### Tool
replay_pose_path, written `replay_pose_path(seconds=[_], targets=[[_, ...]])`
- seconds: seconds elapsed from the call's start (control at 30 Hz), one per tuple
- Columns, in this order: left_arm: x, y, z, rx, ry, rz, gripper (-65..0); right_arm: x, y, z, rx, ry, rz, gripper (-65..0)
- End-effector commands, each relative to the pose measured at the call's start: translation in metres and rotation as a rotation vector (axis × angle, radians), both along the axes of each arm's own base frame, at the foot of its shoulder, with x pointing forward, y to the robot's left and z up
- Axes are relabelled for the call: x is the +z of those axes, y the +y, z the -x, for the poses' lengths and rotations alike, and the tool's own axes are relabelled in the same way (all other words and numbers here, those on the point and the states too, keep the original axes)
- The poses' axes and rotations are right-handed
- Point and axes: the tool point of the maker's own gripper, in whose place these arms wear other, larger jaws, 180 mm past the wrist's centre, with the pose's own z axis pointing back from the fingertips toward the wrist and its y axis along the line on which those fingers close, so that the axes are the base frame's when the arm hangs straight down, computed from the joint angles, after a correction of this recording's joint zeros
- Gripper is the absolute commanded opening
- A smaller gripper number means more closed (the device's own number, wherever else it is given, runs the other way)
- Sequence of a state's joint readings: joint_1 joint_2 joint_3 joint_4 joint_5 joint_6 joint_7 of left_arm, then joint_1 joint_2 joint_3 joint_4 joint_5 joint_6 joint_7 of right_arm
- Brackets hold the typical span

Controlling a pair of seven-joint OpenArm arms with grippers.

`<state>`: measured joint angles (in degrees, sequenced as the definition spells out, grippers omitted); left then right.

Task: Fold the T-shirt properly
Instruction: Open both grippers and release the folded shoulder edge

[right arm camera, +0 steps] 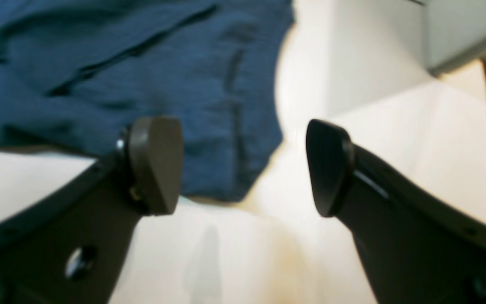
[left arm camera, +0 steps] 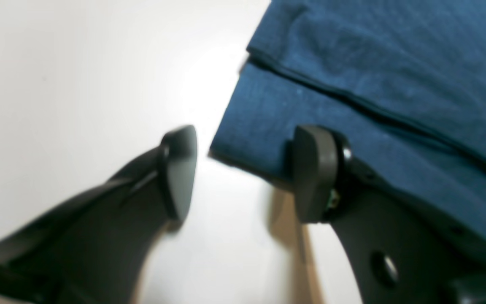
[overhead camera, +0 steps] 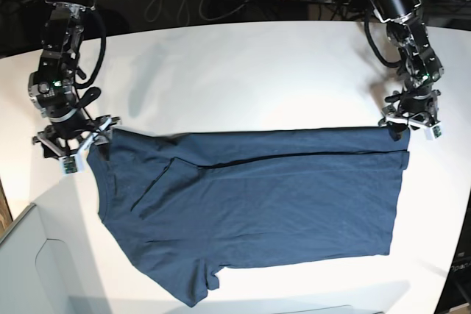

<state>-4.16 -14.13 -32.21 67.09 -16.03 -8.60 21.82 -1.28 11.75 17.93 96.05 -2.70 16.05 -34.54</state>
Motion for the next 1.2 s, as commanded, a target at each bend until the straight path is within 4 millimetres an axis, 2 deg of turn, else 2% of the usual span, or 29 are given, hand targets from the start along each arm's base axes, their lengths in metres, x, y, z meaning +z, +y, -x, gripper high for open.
replay_pose_path(seconds=[0.0, 0.1, 0.23, 0.3, 0.33, 0.47, 0.7, 0.77, 0.83, 0.93, 0.97, 1.17], targets=[[0.013, 0.006, -0.008, -0.001, -0.033, -0.021, -30.3, 0.016, -0.007, -0.006, -0.003, -0.056, 0.008, -21.4], [0.013, 0.005, -0.008, -0.003, -0.034, -0.02, -37.5, 0.01, -0.011, -0.004, -0.012, -0.038, 0.004, -21.5], [0.012, 0.004, -0.008, -0.006, -0.033, -0.019, -55.3, -0.013, -0.011, -0.001, -0.013, 0.022, -0.023, -21.7], [0.011, 0.004, -0.007, -0.005, -0.031, -0.018, -63.1, -0.025, -0.005, 0.002, 0.026, 0.058, -0.033, -22.6], [0.009, 0.004, -0.006, -0.004, -0.025, -0.016, -65.0, -0.03, -0.003, 0.005, 0.044, 0.075, -0.037, -24.4], [-0.005, 0.006, 0.001, 0.01, 0.009, 0.004, -65.0, -0.046, -0.002, 0.0, 0.057, 0.113, -0.066, -32.0], [-0.006, 0.008, 0.003, 0.013, 0.015, 0.005, -65.0, -0.066, -0.007, -0.007, 0.04, 0.166, -0.103, -33.8], [-0.006, 0.009, 0.003, 0.013, 0.015, 0.003, -65.0, -0.071, -0.008, -0.005, 0.038, 0.184, -0.105, -36.6], [-0.006, 0.009, 0.003, 0.013, 0.017, 0.001, -65.0, -0.073, -0.014, -0.004, 0.034, 0.191, -0.096, -44.3], [-0.006, 0.009, 0.003, 0.01, 0.018, -0.003, -65.0, -0.074, -0.019, -0.002, 0.032, 0.201, -0.086, -63.3], [-0.006, 0.009, 0.003, 0.01, 0.018, -0.003, -65.0, -0.075, -0.019, -0.002, 0.032, 0.204, -0.085, -65.0], [0.005, 0.009, -0.002, 0.0, -0.003, -0.021, -65.0, -0.066, -0.033, -0.004, 0.031, 0.196, -0.044, -64.8]])
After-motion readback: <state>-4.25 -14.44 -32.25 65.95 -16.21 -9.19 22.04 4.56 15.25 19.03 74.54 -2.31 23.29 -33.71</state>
